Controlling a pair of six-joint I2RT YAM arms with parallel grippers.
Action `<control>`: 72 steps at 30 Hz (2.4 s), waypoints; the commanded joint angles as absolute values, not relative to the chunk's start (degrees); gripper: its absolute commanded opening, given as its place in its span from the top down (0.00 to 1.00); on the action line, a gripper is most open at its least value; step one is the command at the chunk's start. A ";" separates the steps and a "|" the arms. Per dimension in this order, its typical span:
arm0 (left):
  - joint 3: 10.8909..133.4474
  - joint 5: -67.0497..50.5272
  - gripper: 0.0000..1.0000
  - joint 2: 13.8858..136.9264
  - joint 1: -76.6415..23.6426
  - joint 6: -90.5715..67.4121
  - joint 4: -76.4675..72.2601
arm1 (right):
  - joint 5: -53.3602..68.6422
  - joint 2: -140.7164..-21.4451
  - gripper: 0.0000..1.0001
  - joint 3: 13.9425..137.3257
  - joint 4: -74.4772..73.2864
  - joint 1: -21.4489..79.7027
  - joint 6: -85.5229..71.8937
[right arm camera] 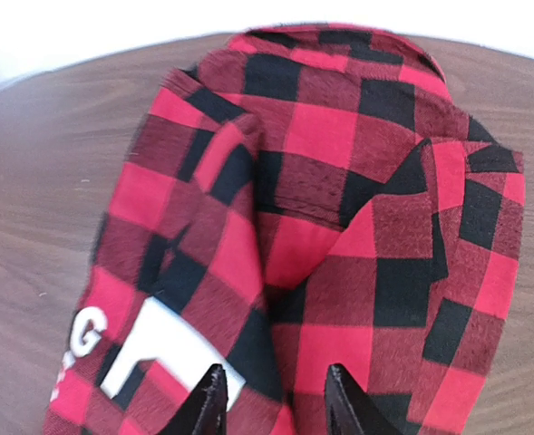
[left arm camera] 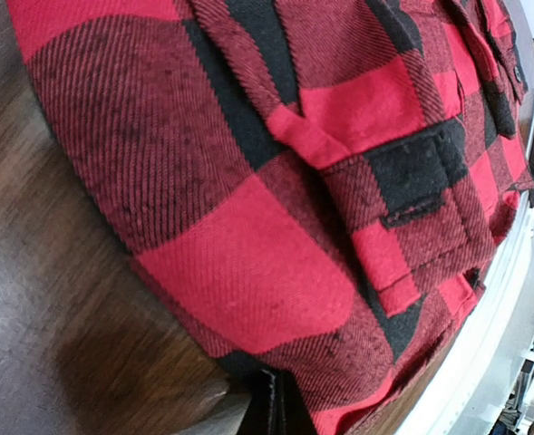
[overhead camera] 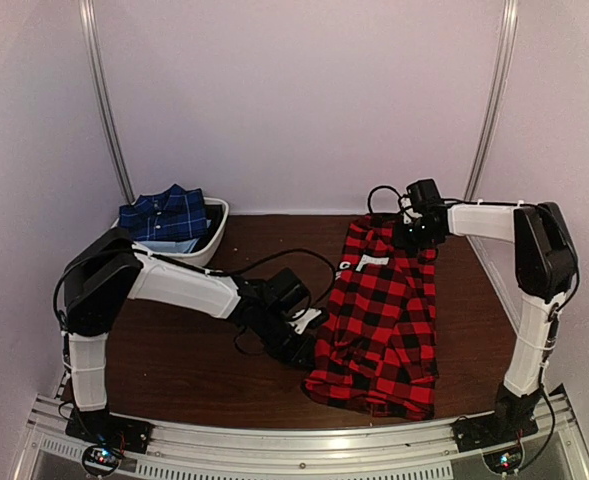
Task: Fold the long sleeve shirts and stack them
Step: Adjust the rectangle-folded shirt at the center of the board, then move the rectangle-folded shirt to the center of the board.
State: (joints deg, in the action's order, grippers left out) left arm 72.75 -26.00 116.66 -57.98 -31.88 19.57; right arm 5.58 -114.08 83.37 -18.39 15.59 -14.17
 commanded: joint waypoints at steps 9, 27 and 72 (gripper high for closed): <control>68.13 -24.72 1.00 114.13 -61.47 -34.33 20.55 | 6.84 -111.43 0.74 72.48 -12.03 20.59 -20.18; 71.54 -17.53 0.61 107.54 -58.39 -34.34 25.03 | 3.19 -112.08 0.63 72.90 -14.55 20.47 -18.90; 135.44 0.01 0.52 155.53 -45.70 -27.69 21.70 | 7.59 -116.24 0.55 70.17 -10.51 4.95 -20.40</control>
State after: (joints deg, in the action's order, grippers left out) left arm 133.86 -0.12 153.95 -46.04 -28.36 23.81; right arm 7.11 -113.84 69.21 -9.02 4.64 -20.84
